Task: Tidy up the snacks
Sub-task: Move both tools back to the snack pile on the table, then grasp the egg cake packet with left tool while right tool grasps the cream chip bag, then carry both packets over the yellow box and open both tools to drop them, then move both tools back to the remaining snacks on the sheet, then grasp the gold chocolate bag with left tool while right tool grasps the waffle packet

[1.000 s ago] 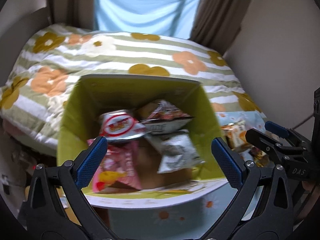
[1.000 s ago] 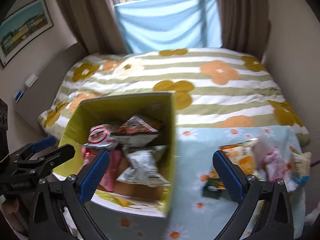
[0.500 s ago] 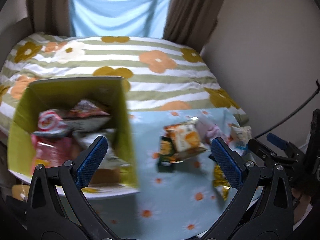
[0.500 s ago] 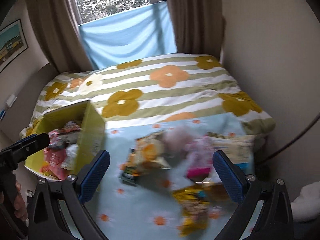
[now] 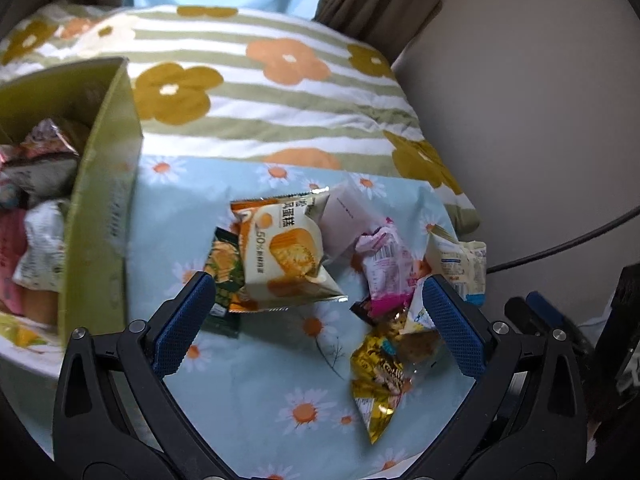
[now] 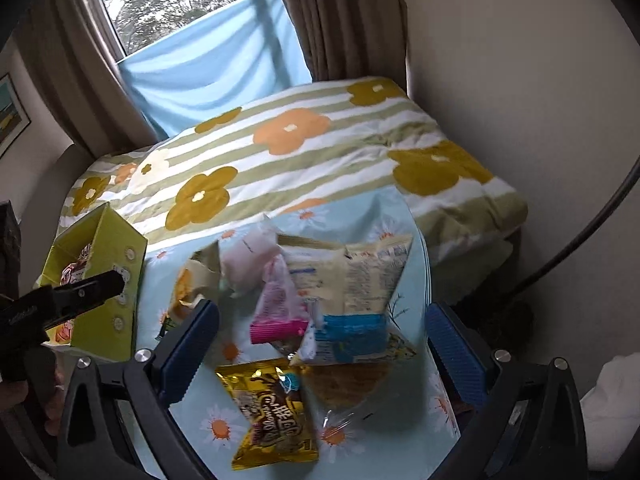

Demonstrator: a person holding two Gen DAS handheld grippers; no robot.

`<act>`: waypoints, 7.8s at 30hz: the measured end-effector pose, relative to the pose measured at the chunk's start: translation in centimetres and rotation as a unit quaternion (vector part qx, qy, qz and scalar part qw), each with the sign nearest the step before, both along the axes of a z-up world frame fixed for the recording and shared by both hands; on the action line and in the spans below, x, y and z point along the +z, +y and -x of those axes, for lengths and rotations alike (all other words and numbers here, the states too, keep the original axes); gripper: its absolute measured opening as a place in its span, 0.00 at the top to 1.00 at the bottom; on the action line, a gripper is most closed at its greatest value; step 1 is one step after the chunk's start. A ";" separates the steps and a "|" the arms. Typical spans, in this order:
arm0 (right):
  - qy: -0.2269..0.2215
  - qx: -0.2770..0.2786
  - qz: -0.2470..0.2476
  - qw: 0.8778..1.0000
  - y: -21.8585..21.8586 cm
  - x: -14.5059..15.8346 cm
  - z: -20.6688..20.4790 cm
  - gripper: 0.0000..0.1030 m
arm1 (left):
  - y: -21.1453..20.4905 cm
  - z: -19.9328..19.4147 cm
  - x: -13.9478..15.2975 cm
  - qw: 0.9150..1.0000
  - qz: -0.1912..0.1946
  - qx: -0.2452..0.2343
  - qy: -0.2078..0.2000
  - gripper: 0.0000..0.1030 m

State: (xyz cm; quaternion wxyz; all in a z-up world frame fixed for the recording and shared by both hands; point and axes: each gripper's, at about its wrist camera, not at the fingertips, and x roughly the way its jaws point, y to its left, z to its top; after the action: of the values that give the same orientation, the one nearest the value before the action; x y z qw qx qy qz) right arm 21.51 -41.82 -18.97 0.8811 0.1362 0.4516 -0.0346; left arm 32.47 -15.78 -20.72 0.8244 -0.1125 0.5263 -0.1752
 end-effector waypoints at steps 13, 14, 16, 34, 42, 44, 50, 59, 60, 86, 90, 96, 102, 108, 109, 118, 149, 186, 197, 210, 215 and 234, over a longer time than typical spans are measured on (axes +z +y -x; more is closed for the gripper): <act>0.052 -0.027 0.001 0.998 -1.4 -4.8 -2.3 0.01 | -1.7 -5.9 -8.0 0.996 -0.031 -0.034 0.078 0.10; 0.054 -0.029 -0.001 0.998 -1.5 -5.0 -2.4 0.01 | -1.8 -6.1 -8.3 0.995 -0.031 -0.037 0.082 0.11; 0.055 -0.033 -0.002 0.998 -1.5 -5.4 -2.7 0.01 | -1.8 -6.5 -8.9 0.994 -0.028 -0.045 0.091 0.12; 0.063 -0.043 0.017 0.997 -1.0 -6.7 -3.9 0.04 | -2.2 -7.5 -10.0 0.993 -0.036 -0.071 0.092 0.37; 0.069 -0.040 0.025 0.997 -0.9 -7.2 -3.5 0.10 | -2.4 -6.5 -8.8 0.993 -0.045 -0.074 0.074 0.38; 0.071 -0.036 0.022 0.997 -0.8 -7.6 -3.6 0.20 | -2.3 -6.3 -8.5 0.994 -0.046 -0.075 0.071 0.38; 0.086 -0.009 0.022 0.996 -0.3 -8.5 -4.1 0.44 | -2.3 -5.3 -7.7 0.994 -0.049 -0.071 0.062 0.38; 0.069 0.016 0.030 0.997 0.5 -7.1 -2.6 0.49 | -2.2 -3.0 -4.9 0.997 -0.048 -0.060 0.030 0.38; 0.067 0.018 0.031 0.997 0.5 -6.8 -2.4 0.49 | -2.1 -2.8 -4.5 0.997 -0.046 -0.058 0.026 0.38; -0.055 0.128 0.027 0.990 10.7 6.0 -2.5 0.49 | 9.7 3.7 10.7 0.991 -0.027 0.037 -0.125 0.38; -0.067 0.142 0.020 0.987 15.2 7.0 -3.5 0.49 | 14.6 3.5 11.3 0.990 -0.028 0.050 -0.126 0.38; -0.073 0.167 0.002 0.983 22.9 7.4 -5.8 0.49 | 22.8 2.3 10.9 0.990 -0.041 0.072 -0.114 0.38; -0.068 0.194 -0.004 0.979 30.8 6.4 -8.2 0.49 | 30.6 0.6 8.6 0.990 -0.055 0.090 -0.091 0.38; -0.044 0.190 -0.012 0.981 35.3 4.4 -9.6 0.49 | 35.2 -1.2 5.0 0.991 -0.084 0.085 -0.059 0.38; -0.039 0.189 -0.011 0.981 35.8 4.2 -9.7 0.49 | 35.5 -1.4 4.5 0.990 -0.096 0.081 -0.058 0.38; -0.007 0.190 0.008 0.982 37.8 2.6 -9.9 0.49 | 34.9 -1.7 2.2 0.993 -0.098 0.042 -0.044 0.34; -0.008 0.179 -0.031 0.983 37.5 1.2 -7.4 0.01 | 37.9 2.8 5.0 0.989 -0.098 0.094 -0.066 0.01; -0.067 0.133 0.004 0.989 17.6 6.6 3.1 0.01 | 15.5 8.5 8.4 0.992 -0.061 0.000 -0.113 0.01; -0.056 0.121 0.012 0.991 5.5 6.1 4.9 0.01 | 1.7 11.8 4.9 0.995 -0.031 -0.062 -0.076 0.01; -0.026 0.139 -0.010 0.990 -0.7 -1.0 4.0 0.01 | -6.8 12.1 -2.0 0.993 -0.020 -0.115 -0.018 0.01; -0.004 0.142 -0.004 0.990 -1.3 -3.2 3.4 0.01 | -8.5 10.9 -4.9 0.989 -0.034 -0.143 0.009 0.02; 0.043 0.231 0.061 0.970 0.0 -8.8 -0.3 0.01 | -12.4 9.1 -11.6 0.978 -0.094 -0.181 0.046 0.31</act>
State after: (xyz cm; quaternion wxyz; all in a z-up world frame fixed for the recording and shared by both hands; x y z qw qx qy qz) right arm 21.83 -41.80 -27.77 0.8517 -0.0276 0.5052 0.1361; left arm 23.37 -28.15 -32.33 0.7608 0.0549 0.5895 -0.2659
